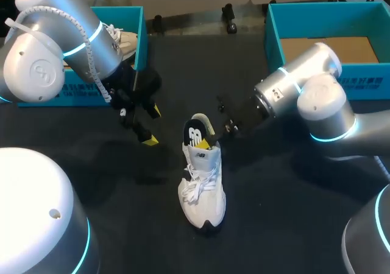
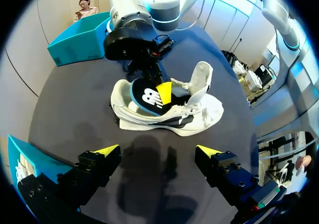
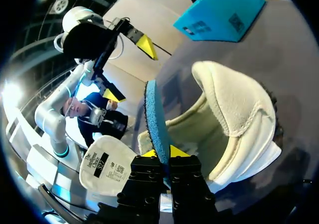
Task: Take the shoe out of the shoebox, open the shoe tongue, remove and reinsert the insole, then place the shoe into the shoebox
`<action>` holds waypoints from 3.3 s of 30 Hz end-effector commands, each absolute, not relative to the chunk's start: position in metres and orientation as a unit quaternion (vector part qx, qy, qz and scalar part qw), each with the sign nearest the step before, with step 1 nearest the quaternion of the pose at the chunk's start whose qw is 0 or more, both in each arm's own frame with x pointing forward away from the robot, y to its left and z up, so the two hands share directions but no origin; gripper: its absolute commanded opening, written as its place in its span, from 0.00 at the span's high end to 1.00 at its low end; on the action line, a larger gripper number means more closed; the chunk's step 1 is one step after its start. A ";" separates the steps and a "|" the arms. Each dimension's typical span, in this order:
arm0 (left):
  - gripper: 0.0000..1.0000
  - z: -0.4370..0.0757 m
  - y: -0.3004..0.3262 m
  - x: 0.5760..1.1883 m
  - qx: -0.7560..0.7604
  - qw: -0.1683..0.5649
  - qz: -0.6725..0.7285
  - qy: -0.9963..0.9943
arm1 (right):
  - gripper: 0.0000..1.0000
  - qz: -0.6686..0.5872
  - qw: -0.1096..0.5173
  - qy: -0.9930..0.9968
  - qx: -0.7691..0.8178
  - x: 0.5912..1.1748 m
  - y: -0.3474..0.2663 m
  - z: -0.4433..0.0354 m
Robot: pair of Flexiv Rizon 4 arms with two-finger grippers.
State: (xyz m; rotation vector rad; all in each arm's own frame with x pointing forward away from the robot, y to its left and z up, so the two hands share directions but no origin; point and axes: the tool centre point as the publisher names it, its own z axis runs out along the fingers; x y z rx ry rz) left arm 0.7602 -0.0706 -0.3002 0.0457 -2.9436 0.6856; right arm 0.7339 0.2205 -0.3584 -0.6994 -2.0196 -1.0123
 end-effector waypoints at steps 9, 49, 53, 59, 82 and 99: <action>0.00 -0.300 -0.071 0.760 0.015 0.059 0.225 -0.973 | 0.73 -0.388 0.352 -0.806 -0.277 0.740 0.224 -0.347; 0.00 -0.300 -0.071 0.760 0.015 0.059 0.225 -0.973 | 0.53 -0.359 0.340 -0.820 -0.290 0.748 0.228 -0.330; 0.00 -0.300 -0.071 0.760 0.015 0.059 0.225 -0.973 | 0.35 -0.358 0.326 -0.825 -0.290 0.751 0.228 -0.325; 0.00 -0.300 -0.071 0.760 0.015 0.059 0.225 -0.973 | 0.31 -0.356 0.309 -0.834 -0.287 0.757 0.227 -0.313; 0.00 -0.300 -0.071 0.760 0.015 0.059 0.225 -0.973 | 0.49 -0.416 0.174 -0.842 -0.297 0.789 0.216 -0.278; 0.00 -0.283 -0.059 0.763 0.011 0.057 0.226 -0.972 | 1.00 -0.386 0.134 -0.791 -0.455 0.765 0.193 -0.283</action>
